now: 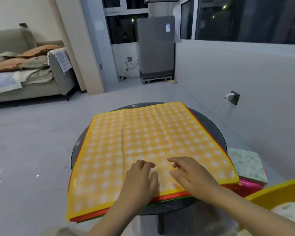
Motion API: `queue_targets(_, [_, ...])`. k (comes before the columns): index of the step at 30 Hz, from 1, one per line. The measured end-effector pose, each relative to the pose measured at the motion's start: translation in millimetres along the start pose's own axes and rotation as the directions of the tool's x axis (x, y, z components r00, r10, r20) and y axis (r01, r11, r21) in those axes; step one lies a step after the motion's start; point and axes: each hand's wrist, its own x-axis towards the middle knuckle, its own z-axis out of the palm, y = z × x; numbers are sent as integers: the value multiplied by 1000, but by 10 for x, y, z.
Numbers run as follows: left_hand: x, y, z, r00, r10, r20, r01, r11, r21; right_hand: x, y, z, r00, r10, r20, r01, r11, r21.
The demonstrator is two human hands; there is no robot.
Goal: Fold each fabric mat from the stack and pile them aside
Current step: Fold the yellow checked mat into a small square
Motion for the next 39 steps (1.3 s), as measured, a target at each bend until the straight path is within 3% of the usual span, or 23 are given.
queue_targets(5, [-151, -99, -22, 971, 120, 207, -156, 973, 167, -73, 59, 99, 992, -86, 92, 95, 991, -92])
queue_targets(8, [-227, -168, -35, 959, 132, 251, -168, 977, 129, -114, 78, 97, 982, -109, 154, 123, 988, -89])
queue_targets(18, [-300, -140, -48, 978, 156, 142, -150, 988, -47, -123, 32, 41, 974, -102, 201, 111, 993, -34])
queue_targets(23, [-272, -131, -68, 987, 125, 105, -116, 989, -95, -120, -42, 16, 982, -31, 189, 29, 999, 16])
queue_targets(34, [-219, -58, -120, 995, 79, 62, -76, 996, -43, -29, -94, -86, 968, 51, 244, -74, 993, 88])
queue_targets(39, [-175, -59, -208, 993, 34, 112, -33, 999, -6, -26, -136, -84, 978, 65, 197, -61, 998, -25])
